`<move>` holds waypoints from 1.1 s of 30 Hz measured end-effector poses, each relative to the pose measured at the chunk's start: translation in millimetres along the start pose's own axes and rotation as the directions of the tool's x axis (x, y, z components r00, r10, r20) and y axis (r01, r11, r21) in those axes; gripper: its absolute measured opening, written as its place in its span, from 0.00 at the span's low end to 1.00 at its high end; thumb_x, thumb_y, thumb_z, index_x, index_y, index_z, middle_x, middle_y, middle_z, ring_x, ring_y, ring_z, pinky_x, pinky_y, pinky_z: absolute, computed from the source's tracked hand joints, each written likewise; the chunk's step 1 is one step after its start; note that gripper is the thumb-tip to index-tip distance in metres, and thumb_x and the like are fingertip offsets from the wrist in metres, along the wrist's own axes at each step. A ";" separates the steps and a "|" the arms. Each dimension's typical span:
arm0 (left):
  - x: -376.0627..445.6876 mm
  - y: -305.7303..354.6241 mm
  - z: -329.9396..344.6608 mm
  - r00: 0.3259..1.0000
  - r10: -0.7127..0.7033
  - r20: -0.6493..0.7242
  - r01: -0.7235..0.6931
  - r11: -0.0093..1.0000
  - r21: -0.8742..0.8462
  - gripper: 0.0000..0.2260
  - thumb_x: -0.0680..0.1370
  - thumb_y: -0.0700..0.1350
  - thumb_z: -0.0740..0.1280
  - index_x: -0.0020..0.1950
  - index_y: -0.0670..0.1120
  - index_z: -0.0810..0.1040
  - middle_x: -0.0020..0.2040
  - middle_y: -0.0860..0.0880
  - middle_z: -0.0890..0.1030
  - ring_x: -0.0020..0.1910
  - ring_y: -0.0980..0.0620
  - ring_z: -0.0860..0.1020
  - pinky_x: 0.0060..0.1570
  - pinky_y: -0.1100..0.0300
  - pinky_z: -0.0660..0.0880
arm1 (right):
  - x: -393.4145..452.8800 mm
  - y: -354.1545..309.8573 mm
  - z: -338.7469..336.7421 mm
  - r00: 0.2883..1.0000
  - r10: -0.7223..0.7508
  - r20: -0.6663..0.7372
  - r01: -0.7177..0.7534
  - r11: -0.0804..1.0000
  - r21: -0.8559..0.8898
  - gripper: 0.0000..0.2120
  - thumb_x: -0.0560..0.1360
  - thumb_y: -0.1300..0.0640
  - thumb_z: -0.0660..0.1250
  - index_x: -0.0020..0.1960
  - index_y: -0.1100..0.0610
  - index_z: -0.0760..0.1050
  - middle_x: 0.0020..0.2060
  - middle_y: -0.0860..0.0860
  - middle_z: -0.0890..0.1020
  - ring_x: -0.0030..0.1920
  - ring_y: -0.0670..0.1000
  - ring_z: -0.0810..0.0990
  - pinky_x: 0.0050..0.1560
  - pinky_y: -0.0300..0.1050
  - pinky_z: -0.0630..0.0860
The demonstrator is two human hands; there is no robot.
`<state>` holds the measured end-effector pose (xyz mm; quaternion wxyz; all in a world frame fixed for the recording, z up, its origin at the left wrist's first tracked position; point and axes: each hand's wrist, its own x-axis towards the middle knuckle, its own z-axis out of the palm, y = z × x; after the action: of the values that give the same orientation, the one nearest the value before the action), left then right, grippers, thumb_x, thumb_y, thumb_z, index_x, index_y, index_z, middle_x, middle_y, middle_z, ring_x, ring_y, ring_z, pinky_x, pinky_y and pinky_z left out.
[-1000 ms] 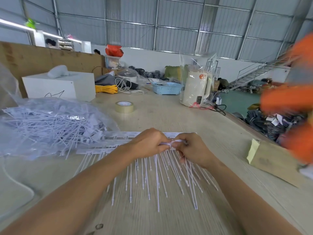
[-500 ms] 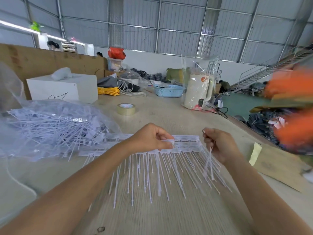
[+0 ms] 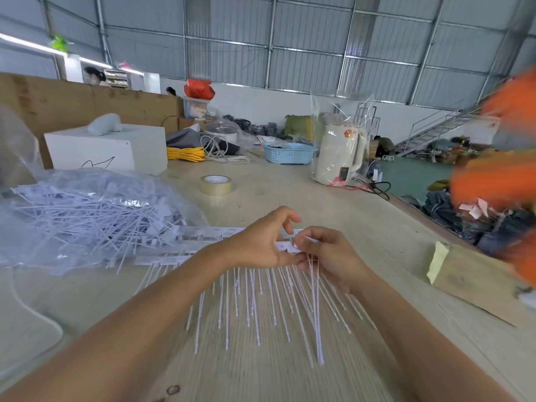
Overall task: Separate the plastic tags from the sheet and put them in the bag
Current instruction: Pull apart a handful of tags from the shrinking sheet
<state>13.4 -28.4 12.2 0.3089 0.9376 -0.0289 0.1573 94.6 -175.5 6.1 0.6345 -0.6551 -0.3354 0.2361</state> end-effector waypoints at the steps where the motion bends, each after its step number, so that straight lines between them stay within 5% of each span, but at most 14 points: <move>1: -1.1 0.5 -3.3 1.000 -0.014 0.005 0.014 0.996 -0.093 0.24 0.73 0.40 0.71 0.64 0.51 0.64 0.56 0.50 0.71 0.41 0.59 0.74 0.39 0.67 0.70 | 1.0 -0.9 -2.0 0.999 -0.016 -0.029 0.016 1.000 0.011 0.09 0.76 0.67 0.63 0.38 0.63 0.76 0.31 0.55 0.79 0.26 0.47 0.77 0.27 0.37 0.74; 3: -3.0 0.5 -9.1 0.999 -0.034 0.003 0.034 0.985 -0.172 0.25 0.72 0.31 0.66 0.62 0.51 0.65 0.57 0.49 0.72 0.43 0.55 0.75 0.39 0.62 0.73 | 2.0 -3.3 -5.7 0.997 -0.027 -0.070 0.030 0.999 0.044 0.09 0.76 0.68 0.63 0.38 0.63 0.76 0.30 0.56 0.76 0.25 0.46 0.75 0.27 0.36 0.73; 10: -2.6 1.9 -6.5 0.960 0.219 -0.175 -0.157 0.938 0.311 0.07 0.73 0.39 0.70 0.51 0.41 0.79 0.45 0.46 0.79 0.38 0.53 0.73 0.39 0.62 0.67 | 3.0 -3.5 -6.3 0.998 -0.020 -0.057 0.025 0.996 0.089 0.05 0.77 0.67 0.63 0.45 0.61 0.77 0.29 0.53 0.77 0.25 0.46 0.75 0.27 0.36 0.73; 15: -5.4 -2.4 -6.9 0.961 0.245 -0.129 -0.152 0.857 0.492 0.11 0.77 0.45 0.66 0.56 0.42 0.80 0.51 0.45 0.80 0.49 0.47 0.77 0.46 0.53 0.72 | 0.9 1.1 -8.4 0.999 -0.020 0.043 0.023 0.997 -0.069 0.05 0.77 0.63 0.64 0.45 0.61 0.78 0.25 0.50 0.78 0.26 0.45 0.74 0.30 0.35 0.70; 21: -5.5 -0.7 -0.9 0.969 0.232 -0.082 -0.156 0.837 0.524 0.12 0.78 0.45 0.64 0.57 0.41 0.80 0.51 0.44 0.81 0.50 0.44 0.77 0.44 0.56 0.69 | 0.1 3.3 -7.6 0.992 -0.129 -0.015 0.122 0.966 -0.230 0.02 0.76 0.67 0.65 0.46 0.66 0.75 0.22 0.49 0.76 0.22 0.44 0.73 0.26 0.34 0.69; 25: -4.3 2.7 0.6 0.972 0.197 -0.127 -0.128 0.900 0.417 0.09 0.77 0.44 0.66 0.48 0.39 0.82 0.42 0.44 0.82 0.42 0.43 0.78 0.39 0.58 0.68 | -1.4 1.3 -4.8 0.977 -0.211 -0.042 0.185 0.922 -0.340 0.03 0.76 0.67 0.65 0.43 0.66 0.76 0.25 0.55 0.75 0.23 0.47 0.72 0.27 0.37 0.69; 29: -5.6 7.0 -2.4 0.969 0.034 -0.244 -0.035 0.999 0.001 0.16 0.77 0.44 0.68 0.28 0.53 0.76 0.23 0.57 0.74 0.24 0.53 0.71 0.30 0.61 0.67 | -1.9 -2.0 0.7 0.952 -0.304 -0.040 0.258 0.865 -0.429 0.08 0.74 0.69 0.66 0.37 0.61 0.75 0.23 0.50 0.75 0.21 0.44 0.72 0.25 0.37 0.69; 33: -7.9 -0.2 -12.1 0.992 -0.059 -0.116 0.031 0.973 -0.230 0.11 0.75 0.44 0.69 0.32 0.52 0.81 0.26 0.53 0.78 0.25 0.54 0.70 0.30 0.63 0.68 | 5.0 -5.0 -16.0 0.942 -0.253 -0.222 0.185 0.940 -0.288 0.07 0.74 0.67 0.67 0.39 0.59 0.77 0.23 0.50 0.75 0.21 0.44 0.73 0.24 0.36 0.71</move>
<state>2.5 -21.4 18.9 0.4188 0.8851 -0.0065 0.2027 108.9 -182.7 13.0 0.6024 -0.7166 -0.3503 0.0303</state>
